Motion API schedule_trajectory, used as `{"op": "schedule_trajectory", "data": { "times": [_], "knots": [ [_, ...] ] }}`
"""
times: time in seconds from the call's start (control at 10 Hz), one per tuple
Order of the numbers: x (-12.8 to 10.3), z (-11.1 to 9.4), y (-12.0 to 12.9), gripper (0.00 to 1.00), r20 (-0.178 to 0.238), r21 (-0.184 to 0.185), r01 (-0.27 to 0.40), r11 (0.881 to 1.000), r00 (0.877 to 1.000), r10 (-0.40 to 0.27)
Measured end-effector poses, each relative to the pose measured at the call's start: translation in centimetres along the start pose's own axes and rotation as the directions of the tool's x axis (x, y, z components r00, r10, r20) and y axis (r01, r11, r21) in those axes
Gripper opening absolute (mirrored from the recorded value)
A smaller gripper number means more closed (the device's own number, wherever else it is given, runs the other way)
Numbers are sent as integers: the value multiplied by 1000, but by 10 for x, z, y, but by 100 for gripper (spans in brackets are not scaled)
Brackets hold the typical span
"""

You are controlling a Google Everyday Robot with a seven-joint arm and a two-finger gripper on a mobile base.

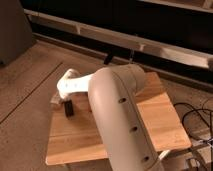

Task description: Push the eraser across the table

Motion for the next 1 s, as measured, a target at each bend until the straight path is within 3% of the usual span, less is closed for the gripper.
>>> {"op": "schedule_trajectory", "data": {
  "times": [1.0],
  "knots": [
    [11,-4,30,0,-3,-15,77,997,997,-77]
  ]
}}
